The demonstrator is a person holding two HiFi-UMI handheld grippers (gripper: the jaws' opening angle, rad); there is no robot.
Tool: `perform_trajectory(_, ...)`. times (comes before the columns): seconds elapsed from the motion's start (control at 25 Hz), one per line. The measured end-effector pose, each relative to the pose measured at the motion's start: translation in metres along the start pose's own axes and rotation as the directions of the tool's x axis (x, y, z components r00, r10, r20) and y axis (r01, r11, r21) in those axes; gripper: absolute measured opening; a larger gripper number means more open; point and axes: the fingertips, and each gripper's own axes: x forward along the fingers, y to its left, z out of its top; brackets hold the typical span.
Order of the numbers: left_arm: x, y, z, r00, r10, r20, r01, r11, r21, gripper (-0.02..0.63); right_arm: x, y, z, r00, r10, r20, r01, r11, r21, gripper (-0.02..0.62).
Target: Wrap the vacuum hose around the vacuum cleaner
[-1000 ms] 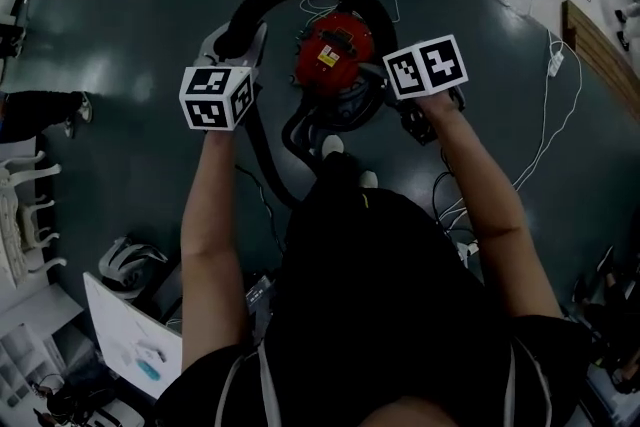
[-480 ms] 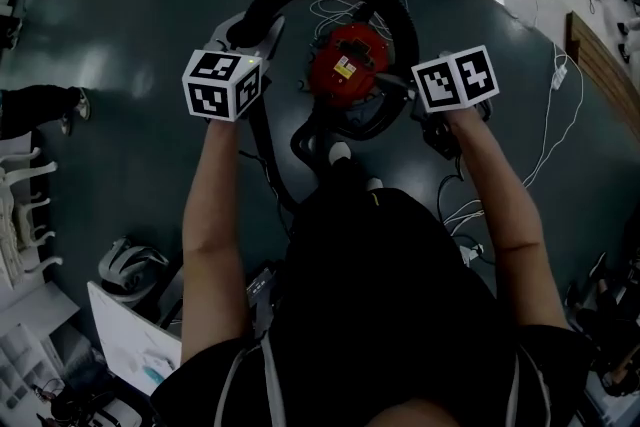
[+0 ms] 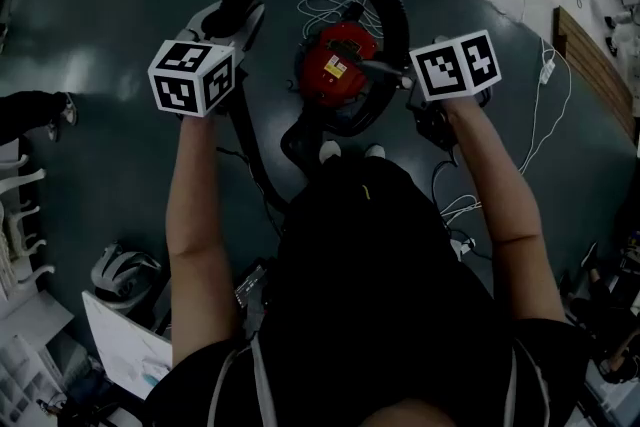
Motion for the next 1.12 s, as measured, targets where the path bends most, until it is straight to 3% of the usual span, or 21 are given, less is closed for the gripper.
perform_trajectory(0.2,-0.016,0.001,0.026,1.0,0.011,0.01,-0.011,1.0,0.014,0.114,-0.013,0.017,0.012,0.999,0.054,-0.001,-0.054,0.998,-0.039,0.149)
perform_trajectory(0.44,-0.031,0.001,0.052,0.996,0.076,0.04,-0.076,0.997,-0.002,0.114,-0.031,0.026,0.041,0.994,0.105,0.026,-0.102,0.99,-0.101,0.149)
perform_trajectory(1.12,-0.057,-0.004,0.108,0.976,0.208,0.067,-0.21,0.978,0.015,0.114,-0.057,0.046,0.086,0.96,0.258,0.108,-0.242,0.96,-0.14,0.15)
